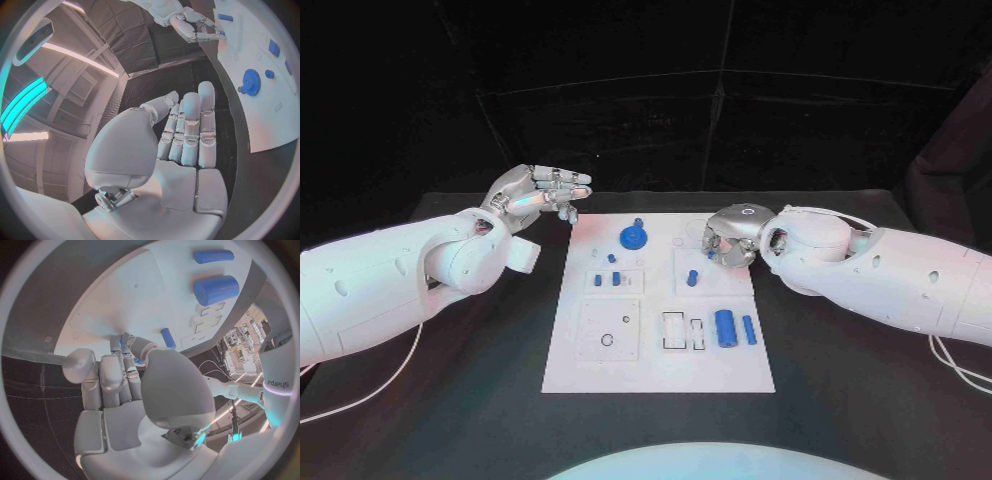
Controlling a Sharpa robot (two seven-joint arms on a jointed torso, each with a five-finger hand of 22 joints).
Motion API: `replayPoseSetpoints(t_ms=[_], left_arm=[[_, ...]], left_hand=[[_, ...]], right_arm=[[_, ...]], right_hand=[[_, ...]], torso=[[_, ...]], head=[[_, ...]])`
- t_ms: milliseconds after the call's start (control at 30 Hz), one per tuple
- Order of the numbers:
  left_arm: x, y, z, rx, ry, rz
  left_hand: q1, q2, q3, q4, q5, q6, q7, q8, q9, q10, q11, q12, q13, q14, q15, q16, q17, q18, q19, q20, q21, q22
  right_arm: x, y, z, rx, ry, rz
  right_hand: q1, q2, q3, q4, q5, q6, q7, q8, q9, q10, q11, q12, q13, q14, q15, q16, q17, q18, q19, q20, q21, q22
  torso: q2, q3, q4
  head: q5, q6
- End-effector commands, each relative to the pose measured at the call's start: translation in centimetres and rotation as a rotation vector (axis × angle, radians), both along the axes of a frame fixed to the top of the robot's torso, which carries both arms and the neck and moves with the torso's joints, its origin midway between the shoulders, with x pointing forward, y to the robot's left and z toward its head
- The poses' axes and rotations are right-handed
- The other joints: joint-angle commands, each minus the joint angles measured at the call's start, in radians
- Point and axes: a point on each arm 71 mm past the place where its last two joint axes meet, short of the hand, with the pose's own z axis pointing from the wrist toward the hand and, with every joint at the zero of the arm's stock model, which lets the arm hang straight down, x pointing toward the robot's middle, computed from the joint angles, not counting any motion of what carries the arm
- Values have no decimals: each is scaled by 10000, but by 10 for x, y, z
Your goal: Assemble the parts on the task board
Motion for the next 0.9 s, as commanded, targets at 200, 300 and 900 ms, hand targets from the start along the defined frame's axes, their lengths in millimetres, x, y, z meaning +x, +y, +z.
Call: replayPoseSetpoints(t_ms=[200, 300, 900], left_arm=[[0, 0, 1, -116, -30, -44], [0, 0, 1, -110, -28, -33], [2, 5, 1, -37, -22, 131]], left_hand=[[-31, 49, -9, 16, 39, -17, 66, 59, -5, -25, 63, 53, -16, -91, 8, -42, -14, 133, -73, -4, -42, -13], [-31, 49, -9, 16, 39, -17, 66, 59, -5, -25, 63, 53, -16, -91, 8, -42, -14, 133, -73, -4, -42, -13], [-49, 46, -30, 9, 45, -83, 107, 61, -17, -91, 100, 62, -35, -112, 38, -42, -40, 127, -84, 16, -60, -27]], right_arm=[[0, 0, -1, 283, -160, -86], [0, 0, 2, 501, -386, -64], [-20, -5, 22, 1687, -1290, 22]], right_hand=[[-68, 153, 343, -100, -126, 270, -48, 115, 51, 261, -60, -77, -16, 314, -122, 146, 55, -59, 122, -48, 176, 212], [-66, 142, 401, -138, -111, 258, -43, 98, 45, 251, -55, -106, -25, 321, -124, 180, 81, -65, 136, -56, 204, 250], [-202, 26, 479, -180, -98, 261, -25, 67, 39, 265, -39, -171, -31, 351, -116, 304, 170, -86, 191, -72, 320, 409]], torso=[[-6, 0, 2], [-8, 1, -2], [-9, -10, 6]], head=[[-2, -19], [-2, -15], [153, 54]])
